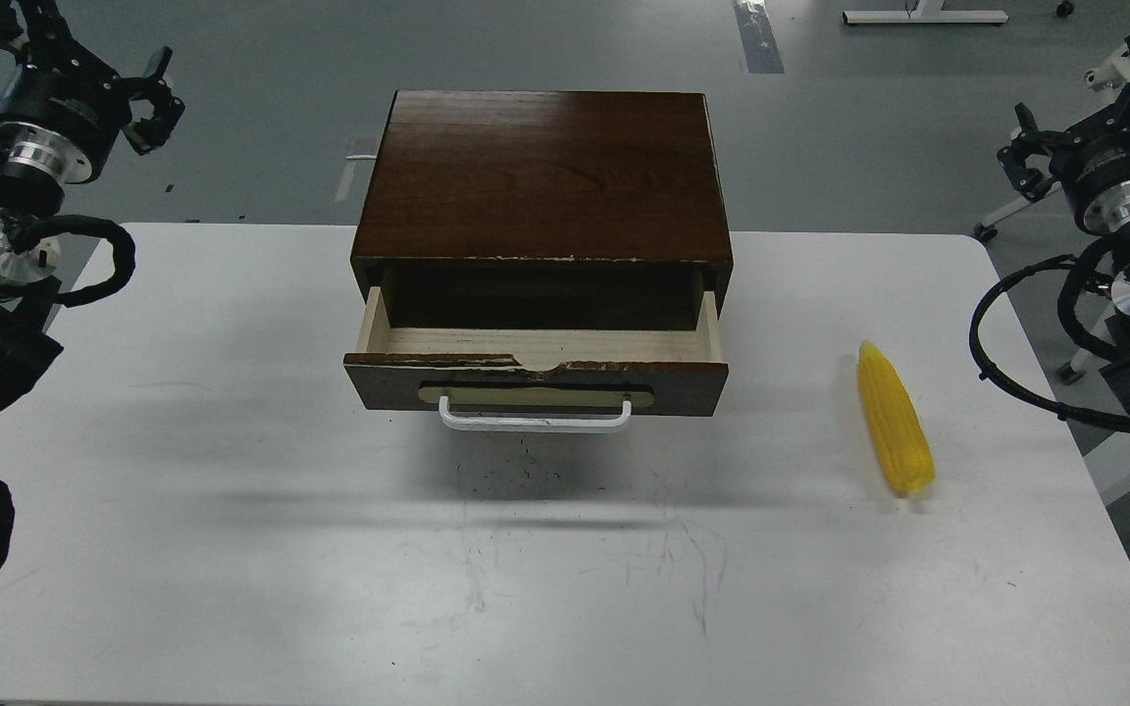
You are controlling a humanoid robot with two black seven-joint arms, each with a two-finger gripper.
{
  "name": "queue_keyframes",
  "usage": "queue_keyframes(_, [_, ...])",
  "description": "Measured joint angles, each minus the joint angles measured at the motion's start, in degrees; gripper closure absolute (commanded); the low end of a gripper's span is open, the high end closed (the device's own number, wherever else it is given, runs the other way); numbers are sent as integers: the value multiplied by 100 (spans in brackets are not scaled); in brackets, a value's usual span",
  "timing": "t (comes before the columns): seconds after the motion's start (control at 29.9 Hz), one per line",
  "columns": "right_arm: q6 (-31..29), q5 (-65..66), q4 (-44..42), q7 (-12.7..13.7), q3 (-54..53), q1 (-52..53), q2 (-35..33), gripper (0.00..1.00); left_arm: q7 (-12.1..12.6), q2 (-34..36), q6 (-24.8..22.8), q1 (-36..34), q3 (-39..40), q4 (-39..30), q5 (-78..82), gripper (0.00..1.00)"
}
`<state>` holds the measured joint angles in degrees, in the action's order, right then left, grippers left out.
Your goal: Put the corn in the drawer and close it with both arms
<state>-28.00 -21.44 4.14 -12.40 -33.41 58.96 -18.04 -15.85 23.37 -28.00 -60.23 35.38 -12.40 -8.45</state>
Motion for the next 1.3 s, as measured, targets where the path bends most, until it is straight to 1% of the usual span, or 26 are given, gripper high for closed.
queue_keyframes(0.33, [0, 0, -41, 2, 15, -17, 0, 0, 7, 25, 0, -15, -46, 3, -20, 2])
queue_keyframes(0.47, [0, 23, 25, 81, 249, 5, -86, 0, -31, 40, 0, -15, -3, 17, -73, 2])
queue_keyframes(0.57, [0, 28, 39, 120, 494, 144, -267, 0, -38, 49, 0, -10, 3, 15, -77, 2])
queue_keyframes(0.67, [0, 43, 37, 129, 793, 427, -676, 0, -44, 48, 0, 18, -9, 12, -78, 2])
queue_keyframes(0.8, [0, 103, 48, 128, 1601, 766, -986, 0, -44, 34, 0, 106, -36, -37, -70, 2])
queue_keyframes(1.07, [-1, 672, 36, 97, 3913, 1584, -1061, 0, -45, 23, 0, 123, 20, -212, -69, 2])
queue_keyframes(1.2, [-2, 1253, 33, 100, 4474, 1987, -1045, 0, -16, 51, 0, 136, 68, -293, -169, 2])
queue_keyframes(1.3, [-3, 1778, 69, 118, 4666, 2195, -1002, 0, 4, 107, 0, 202, 73, -313, -330, 2])
